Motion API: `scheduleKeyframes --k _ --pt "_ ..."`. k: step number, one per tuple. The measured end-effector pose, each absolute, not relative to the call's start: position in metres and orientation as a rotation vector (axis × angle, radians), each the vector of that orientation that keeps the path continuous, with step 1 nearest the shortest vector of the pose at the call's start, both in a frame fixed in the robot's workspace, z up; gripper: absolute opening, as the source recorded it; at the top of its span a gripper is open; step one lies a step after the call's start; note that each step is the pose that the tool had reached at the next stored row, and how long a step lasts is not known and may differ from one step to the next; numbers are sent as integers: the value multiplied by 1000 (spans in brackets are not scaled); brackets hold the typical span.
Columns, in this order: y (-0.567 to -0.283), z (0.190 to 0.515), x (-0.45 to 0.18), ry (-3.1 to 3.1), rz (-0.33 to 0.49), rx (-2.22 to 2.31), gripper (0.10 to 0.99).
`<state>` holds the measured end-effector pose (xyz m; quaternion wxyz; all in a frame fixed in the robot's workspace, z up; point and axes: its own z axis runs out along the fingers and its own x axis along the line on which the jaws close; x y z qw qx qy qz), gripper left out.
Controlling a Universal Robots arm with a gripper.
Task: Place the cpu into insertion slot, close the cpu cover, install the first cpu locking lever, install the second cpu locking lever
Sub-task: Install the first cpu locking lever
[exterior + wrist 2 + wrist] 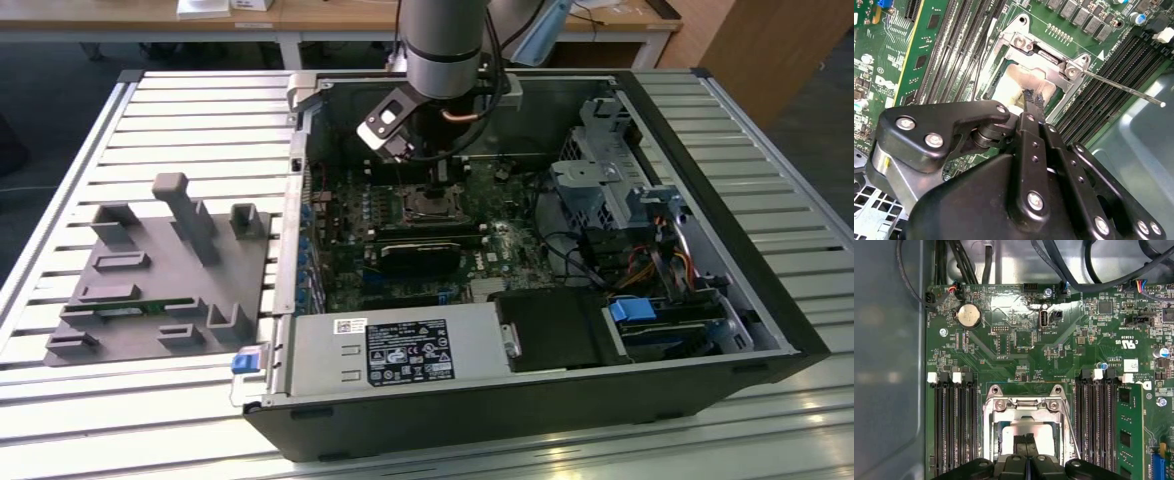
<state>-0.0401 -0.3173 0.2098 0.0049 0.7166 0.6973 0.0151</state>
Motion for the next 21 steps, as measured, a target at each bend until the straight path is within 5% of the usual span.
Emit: scheduleKeyframes --k 21 --pt "-317 220 -40 2184 48 2244 106"
